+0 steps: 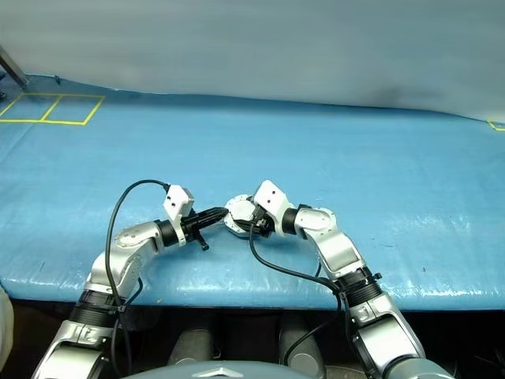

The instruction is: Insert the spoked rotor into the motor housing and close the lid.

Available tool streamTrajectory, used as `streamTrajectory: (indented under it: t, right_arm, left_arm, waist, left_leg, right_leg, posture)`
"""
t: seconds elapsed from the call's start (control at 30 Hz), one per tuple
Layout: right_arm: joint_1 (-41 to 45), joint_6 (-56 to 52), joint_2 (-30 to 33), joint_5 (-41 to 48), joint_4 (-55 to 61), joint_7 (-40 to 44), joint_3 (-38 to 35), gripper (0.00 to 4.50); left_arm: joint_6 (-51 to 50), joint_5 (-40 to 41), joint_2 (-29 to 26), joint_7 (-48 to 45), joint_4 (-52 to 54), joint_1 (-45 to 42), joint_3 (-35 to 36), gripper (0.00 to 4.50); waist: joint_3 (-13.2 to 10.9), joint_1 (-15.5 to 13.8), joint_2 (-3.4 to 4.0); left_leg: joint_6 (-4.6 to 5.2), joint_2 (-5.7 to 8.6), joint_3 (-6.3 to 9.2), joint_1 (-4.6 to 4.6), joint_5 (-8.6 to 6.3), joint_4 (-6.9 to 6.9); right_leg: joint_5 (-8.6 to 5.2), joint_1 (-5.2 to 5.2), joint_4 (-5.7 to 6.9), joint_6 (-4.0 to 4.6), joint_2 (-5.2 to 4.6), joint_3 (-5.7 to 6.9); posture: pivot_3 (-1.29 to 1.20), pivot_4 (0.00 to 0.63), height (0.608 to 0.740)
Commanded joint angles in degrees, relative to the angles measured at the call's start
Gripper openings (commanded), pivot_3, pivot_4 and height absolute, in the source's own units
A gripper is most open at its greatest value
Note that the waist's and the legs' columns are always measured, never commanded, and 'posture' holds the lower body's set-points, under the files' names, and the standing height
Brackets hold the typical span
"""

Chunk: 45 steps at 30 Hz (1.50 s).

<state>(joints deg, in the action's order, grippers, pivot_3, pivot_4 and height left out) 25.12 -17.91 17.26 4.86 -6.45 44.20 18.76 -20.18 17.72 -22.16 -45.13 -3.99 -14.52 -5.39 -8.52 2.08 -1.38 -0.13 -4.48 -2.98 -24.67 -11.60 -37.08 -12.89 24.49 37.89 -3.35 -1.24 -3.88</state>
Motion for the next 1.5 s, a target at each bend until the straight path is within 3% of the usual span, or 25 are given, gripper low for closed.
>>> streamTrajectory:
  t: [0.03, 0.43, 0.57, 1.1, 1.5]
  right_arm:
    - [-0.89, -0.90, -0.09, -1.16, -0.36, -0.22, 0.89, 2.99]
    - [-1.14, -4.69, -0.99, 1.15, 0.92, 0.03, -0.62, 2.99]
    - [-1.35, -4.31, -1.56, 1.15, 1.92, -1.00, -1.30, 4.33]
    - [-3.30, -7.04, -3.09, 6.31, 14.76, -5.68, -7.46, 4.33]
    - [-5.45, -22.03, -8.63, 9.20, 15.40, -23.56, -19.23, 4.33]
  left_arm:
    - [0.07, -0.81, 0.18, -0.25, 0.59, -0.09, -0.98, 0.03]
    - [-2.12, 2.04, 2.65, -0.85, 1.72, 0.38, -0.01, 0.03]
    - [-2.30, 3.33, 3.21, -1.72, 2.59, 0.94, 0.33, 0.00]
    - [-2.65, 4.72, 3.19, -2.41, 3.74, 1.93, 0.63, 0.00]
    - [-1.73, 3.64, 2.07, -2.05, 3.42, 2.79, 0.57, 0.00]
  waist:
    - [0.00, 0.00, 0.00]
    - [0.01, -0.01, 0.00]
    - [0.01, -0.02, 0.00]
    - [-0.01, -0.44, 0.00]
    - [-0.01, -0.44, 0.01]
  left_leg:
    - [0.00, 0.00, 0.00, 0.00, 0.00, 0.00]
    - [0.00, 0.00, 0.01, 0.02, 0.00, -0.01]
    - [0.00, 0.00, 0.01, 0.01, 0.00, -0.01]
    - [0.00, 0.03, 0.04, -0.14, 0.00, 0.00]
    - [0.00, 0.02, 0.04, -0.14, 0.00, 0.03]
  right_leg:
    - [0.00, 0.00, 0.00, 0.00, 0.00, 0.00]
    - [0.00, -0.02, 0.00, 0.00, 0.00, 0.00]
    - [0.00, -0.02, 0.00, 0.00, 0.00, 0.00]
    - [0.00, 0.05, -0.07, -0.01, -0.02, 0.00]
    - [0.04, 0.07, -0.06, 0.07, -0.02, 0.00]
  posture:
    - [0.00, 0.150, 0.740]
    - [0.00, 0.150, 0.740]
    - [0.00, 0.150, 0.740]
    - [0.00, 0.150, 0.740]
    - [0.00, 0.150, 0.740]
